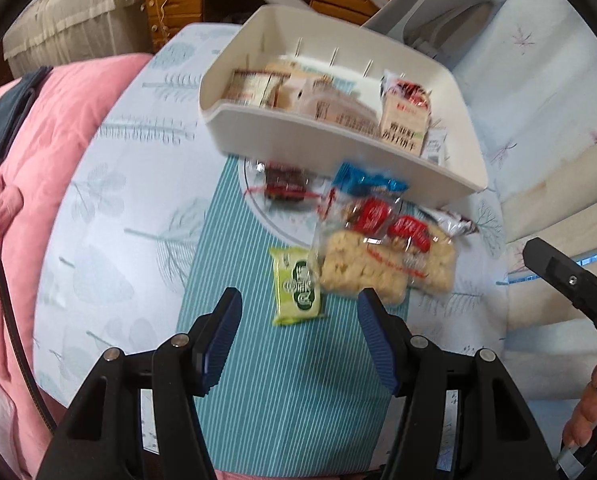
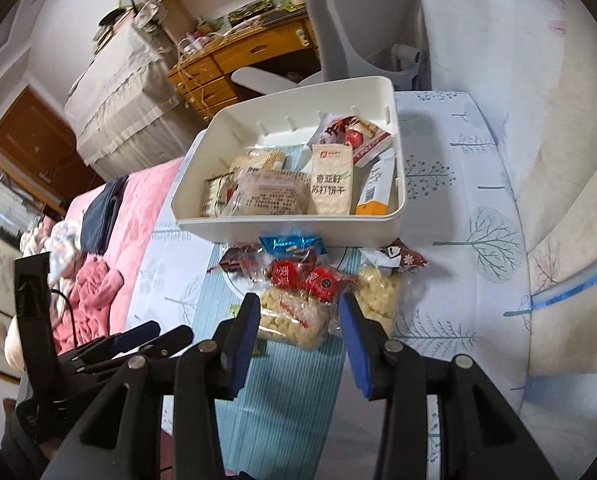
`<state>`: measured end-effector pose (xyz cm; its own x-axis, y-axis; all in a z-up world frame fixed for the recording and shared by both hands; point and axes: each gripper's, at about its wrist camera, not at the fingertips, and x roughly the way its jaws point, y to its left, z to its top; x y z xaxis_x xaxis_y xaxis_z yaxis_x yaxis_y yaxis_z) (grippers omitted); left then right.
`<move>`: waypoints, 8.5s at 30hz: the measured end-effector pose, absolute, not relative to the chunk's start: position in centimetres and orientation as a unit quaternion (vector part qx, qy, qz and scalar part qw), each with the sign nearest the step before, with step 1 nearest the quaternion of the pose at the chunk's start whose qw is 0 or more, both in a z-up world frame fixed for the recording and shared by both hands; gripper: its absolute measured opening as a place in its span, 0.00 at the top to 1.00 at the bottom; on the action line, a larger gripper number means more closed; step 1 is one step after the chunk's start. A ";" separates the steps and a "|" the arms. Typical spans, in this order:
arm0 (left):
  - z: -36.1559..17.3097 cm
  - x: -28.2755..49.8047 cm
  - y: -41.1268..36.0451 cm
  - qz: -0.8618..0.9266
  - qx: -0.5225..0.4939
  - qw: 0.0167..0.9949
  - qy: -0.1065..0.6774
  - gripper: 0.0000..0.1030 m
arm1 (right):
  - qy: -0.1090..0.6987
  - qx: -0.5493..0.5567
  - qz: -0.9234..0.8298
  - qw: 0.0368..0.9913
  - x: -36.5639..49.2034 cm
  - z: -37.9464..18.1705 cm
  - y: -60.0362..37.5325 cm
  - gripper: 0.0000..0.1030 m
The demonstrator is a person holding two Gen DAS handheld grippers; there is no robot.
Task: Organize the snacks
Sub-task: 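Withdraw both tools from the tray toward the remaining snacks, then grasp the green pear-cake packet with the left tool while the right tool grasps the red-labeled snack bag, then carry both snacks into the tray and open both tools, then withdraw both tools from the tray toward the clear puffed-snack bags, then grasp a clear puffed-snack bag with the left tool while the right tool grasps another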
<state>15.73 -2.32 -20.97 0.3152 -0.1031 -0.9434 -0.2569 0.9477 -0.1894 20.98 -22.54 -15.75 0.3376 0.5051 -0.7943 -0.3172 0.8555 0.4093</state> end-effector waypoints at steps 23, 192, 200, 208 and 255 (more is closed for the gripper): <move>-29.3 16.7 -3.3 0.064 -0.176 0.748 0.637 0.43 | 0.591 0.118 0.250 0.758 23.8 -23.4 -20.6 0.52; -17.4 19.6 -0.4 0.033 -0.154 0.768 0.621 0.19 | 0.452 0.078 0.209 0.863 20.4 -15.8 -22.7 0.41; -20.8 18.5 -2.0 0.057 -0.203 0.727 0.653 0.19 | 0.467 0.046 0.215 0.857 19.3 -19.1 -23.4 0.41; -23.7 18.4 -3.7 0.081 -0.240 0.691 0.677 0.19 | 0.456 0.019 0.229 0.860 18.3 -22.0 -23.4 0.41; -34.4 24.6 -10.5 0.173 -0.228 0.589 0.756 0.07 | 0.432 -0.031 0.272 0.859 21.1 -30.1 -21.5 0.30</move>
<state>24.56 -10.52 -34.41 -0.2015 -0.1399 -0.9694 -0.5478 0.8366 -0.0069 21.07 -21.52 -30.14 0.4778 0.4413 -0.7596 -0.4943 0.8498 0.1828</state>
